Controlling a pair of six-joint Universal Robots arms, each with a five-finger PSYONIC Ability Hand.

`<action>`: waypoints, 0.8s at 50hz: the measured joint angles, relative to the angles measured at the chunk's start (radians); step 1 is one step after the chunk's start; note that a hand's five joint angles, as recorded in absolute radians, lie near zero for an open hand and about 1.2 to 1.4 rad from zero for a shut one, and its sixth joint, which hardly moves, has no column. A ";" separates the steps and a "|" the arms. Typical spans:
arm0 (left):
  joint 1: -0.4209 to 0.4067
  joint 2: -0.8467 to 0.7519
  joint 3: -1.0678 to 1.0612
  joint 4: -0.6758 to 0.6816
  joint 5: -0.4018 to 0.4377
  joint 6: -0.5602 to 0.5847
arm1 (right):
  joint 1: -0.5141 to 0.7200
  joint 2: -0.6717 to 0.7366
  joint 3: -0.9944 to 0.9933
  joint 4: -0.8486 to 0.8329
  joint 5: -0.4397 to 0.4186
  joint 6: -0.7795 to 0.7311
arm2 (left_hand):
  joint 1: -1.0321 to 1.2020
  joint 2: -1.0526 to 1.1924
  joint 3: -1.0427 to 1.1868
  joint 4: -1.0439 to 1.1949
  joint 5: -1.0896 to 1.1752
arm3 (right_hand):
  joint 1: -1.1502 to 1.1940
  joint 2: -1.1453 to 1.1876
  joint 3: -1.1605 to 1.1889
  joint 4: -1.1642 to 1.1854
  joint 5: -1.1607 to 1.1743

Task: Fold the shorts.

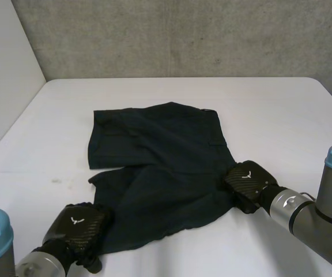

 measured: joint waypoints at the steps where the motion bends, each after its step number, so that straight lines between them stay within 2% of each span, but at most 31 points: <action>1: -0.001 -0.010 0.002 0.007 0.000 0.000 | 0.000 -0.001 0.001 0.001 0.003 0.001 | 0.000 0.000 0.000 0.001 0.001 | 0.000 0.000 0.000 0.000 0.000; 9: -0.002 -0.076 0.015 0.073 -0.002 0.003 | 0.000 -0.016 0.005 0.007 0.038 0.029 | 0.013 0.043 0.029 0.049 0.056 | 0.008 0.000 0.000 0.000 0.010; 11: -0.002 -0.095 0.017 0.095 -0.002 0.003 | 0.000 -0.020 0.005 0.008 0.046 0.036 | 0.167 0.173 0.163 0.181 0.184 | 0.010 0.000 0.000 0.000 0.010; 13: -0.003 -0.107 0.019 0.114 -0.002 0.004 | 0.000 -0.026 0.005 0.012 0.057 0.041 | 0.387 0.401 0.379 0.398 0.397 | 0.014 0.000 0.000 0.000 0.010; 14: -0.003 -0.111 0.020 0.124 -0.002 0.004 | 0.000 -0.027 0.005 0.013 0.059 0.042 | 0.387 0.401 0.379 0.398 0.397 | 0.014 0.000 0.000 0.000 0.010; 15: -0.004 -0.113 0.021 0.133 -0.002 0.004 | -0.001 -0.033 0.005 0.021 0.065 0.041 | 0.548 0.582 0.579 0.589 0.586 | 0.014 0.000 0.000 0.000 0.010; 17: -0.005 -0.111 0.022 0.145 -0.002 0.004 | -0.001 -0.040 0.004 0.033 0.068 0.038 | 0.659 0.688 0.690 0.712 0.706 | 0.014 0.000 0.000 0.000 0.010; 24: -0.016 -0.008 0.031 0.138 0.000 0.024 | -0.002 -0.127 -0.003 0.182 0.070 -0.008 | 0.668 0.762 0.746 0.775 0.734 | 0.014 0.000 0.000 0.000 0.010; 30: -0.020 0.152 0.052 -0.004 0.004 0.080 | -0.011 -0.241 -0.023 0.369 0.073 -0.098 | 0.669 0.763 0.746 0.775 0.734 | 0.014 0.000 0.006 0.000 0.010; 36: -0.018 0.274 0.087 -0.298 0.010 0.152 | -0.049 -0.348 -0.046 0.648 0.104 -0.270 | 0.669 0.765 0.746 0.775 0.734 | 0.014 0.007 0.006 0.000 0.010; 40: -0.016 0.290 0.099 -0.423 0.012 0.195 | -0.080 -0.373 -0.056 0.794 0.117 -0.375 | 0.669 0.765 0.746 0.775 0.734 | 0.014 0.007 0.008 0.000 0.010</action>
